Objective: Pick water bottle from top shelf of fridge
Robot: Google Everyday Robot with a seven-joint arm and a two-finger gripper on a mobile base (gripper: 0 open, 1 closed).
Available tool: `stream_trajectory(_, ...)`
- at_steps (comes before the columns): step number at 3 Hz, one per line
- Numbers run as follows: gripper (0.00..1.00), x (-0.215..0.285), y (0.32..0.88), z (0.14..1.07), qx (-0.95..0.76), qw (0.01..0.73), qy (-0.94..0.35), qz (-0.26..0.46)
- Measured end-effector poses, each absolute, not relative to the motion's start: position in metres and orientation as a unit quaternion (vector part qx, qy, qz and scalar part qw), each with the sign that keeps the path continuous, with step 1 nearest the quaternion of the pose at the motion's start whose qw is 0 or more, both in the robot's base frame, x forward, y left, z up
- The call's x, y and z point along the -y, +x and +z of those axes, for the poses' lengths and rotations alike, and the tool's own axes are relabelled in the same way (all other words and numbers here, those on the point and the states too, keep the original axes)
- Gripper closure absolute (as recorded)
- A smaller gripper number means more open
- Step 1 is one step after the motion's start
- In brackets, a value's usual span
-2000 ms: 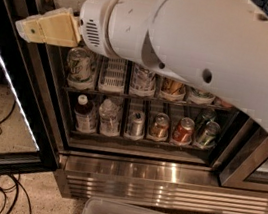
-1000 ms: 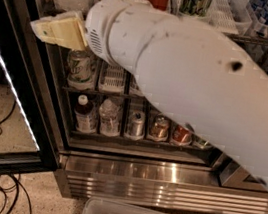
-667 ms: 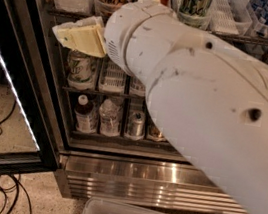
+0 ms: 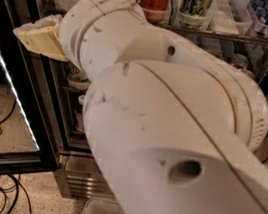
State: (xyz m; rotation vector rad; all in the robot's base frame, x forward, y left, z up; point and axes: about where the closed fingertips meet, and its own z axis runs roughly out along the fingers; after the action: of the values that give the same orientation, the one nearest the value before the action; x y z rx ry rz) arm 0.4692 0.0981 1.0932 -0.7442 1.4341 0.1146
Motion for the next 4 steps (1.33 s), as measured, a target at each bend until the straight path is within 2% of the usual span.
stream_trajectory(4, 0.0, -0.102, 0.49, 1.116, -0.59, 0.75, -0.293, 0.052)
